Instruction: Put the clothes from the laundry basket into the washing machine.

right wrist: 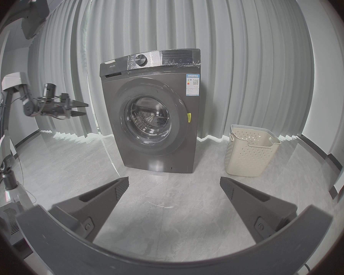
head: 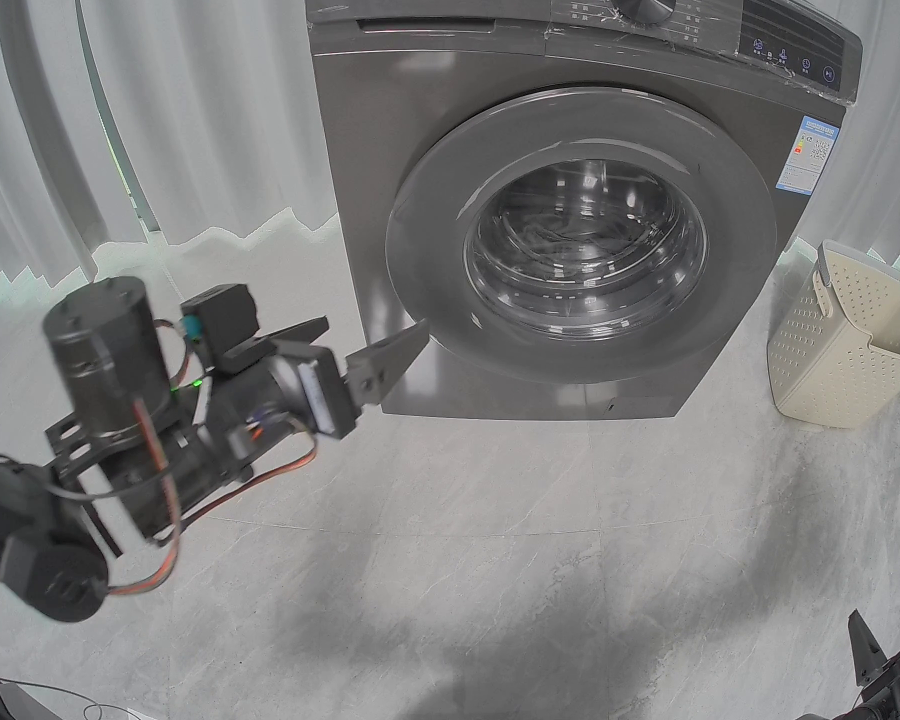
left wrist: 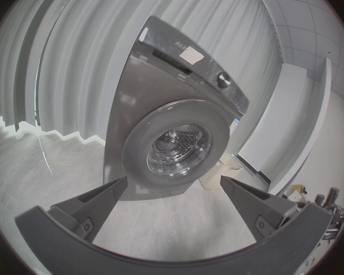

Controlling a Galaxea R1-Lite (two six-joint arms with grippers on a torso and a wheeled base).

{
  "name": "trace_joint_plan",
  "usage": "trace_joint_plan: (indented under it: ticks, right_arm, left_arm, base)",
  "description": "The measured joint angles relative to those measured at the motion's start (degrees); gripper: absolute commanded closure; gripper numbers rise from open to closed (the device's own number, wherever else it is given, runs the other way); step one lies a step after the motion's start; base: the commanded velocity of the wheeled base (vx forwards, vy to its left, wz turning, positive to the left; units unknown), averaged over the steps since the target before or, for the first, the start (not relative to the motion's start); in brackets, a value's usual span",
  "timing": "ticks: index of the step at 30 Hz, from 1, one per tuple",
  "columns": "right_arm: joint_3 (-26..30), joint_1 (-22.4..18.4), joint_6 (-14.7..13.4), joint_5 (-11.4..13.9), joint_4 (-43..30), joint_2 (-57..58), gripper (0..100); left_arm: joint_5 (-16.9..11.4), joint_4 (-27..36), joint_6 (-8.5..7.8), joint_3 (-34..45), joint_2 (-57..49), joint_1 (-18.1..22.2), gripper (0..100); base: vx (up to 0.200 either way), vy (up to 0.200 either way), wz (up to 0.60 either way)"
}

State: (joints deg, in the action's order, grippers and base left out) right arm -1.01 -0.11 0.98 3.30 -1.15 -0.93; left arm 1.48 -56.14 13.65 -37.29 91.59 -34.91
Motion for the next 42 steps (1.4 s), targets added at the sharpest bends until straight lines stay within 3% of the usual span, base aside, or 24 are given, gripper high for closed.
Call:
trace_joint_plan:
  ticks: [6, 12, 15, 25, 33, 38, 42]
  right_arm:
    - [0.0, 0.0, 0.02, 0.0, 0.0, 0.0, 0]
    - [0.0, -0.02, 0.04, 0.02, 0.0, 0.0, 0]
    - [0.0, -0.02, 0.04, 0.0, 0.0, 0.0, 0]
    - [0.0, -0.11, 0.17, 0.0, 0.02, 0.0, 0]
    - [0.0, -0.18, 0.11, 0.0, 0.0, 0.0, 0]
    - [0.0, -0.11, 0.17, 0.04, 0.13, 0.0, 0]
    - [0.0, -0.13, 0.2, 0.06, 0.57, 0.0, 0]
  left_arm:
    - [-0.39, 2.46, -2.84, 13.64, -16.12, -0.12, 0]
    - [0.99, 9.42, -6.95, 23.49, -31.98, 0.44, 0]
    - [1.48, 12.65, -8.13, 26.79, -38.71, 2.17, 0]
    - [1.3, 24.53, -9.75, 34.46, -59.06, 17.92, 0]
    - [-4.32, 42.24, -11.63, 36.17, -73.87, 29.68, 0]
    - [-7.39, 51.74, -11.01, 36.3, -81.59, 33.35, 0]
    - [-5.11, 53.08, -10.35, 36.28, -86.42, 34.71, 0]
  base:
    - [0.0, 0.0, 0.0]
    - [0.0, 0.0, 0.0]
    - [0.0, 0.0, 0.0]
    - [0.0, 0.0, 0.0]
    - [0.0, 0.0, 0.0]
    - [0.0, 0.0, 0.0]
    - [0.0, 0.0, 0.0]
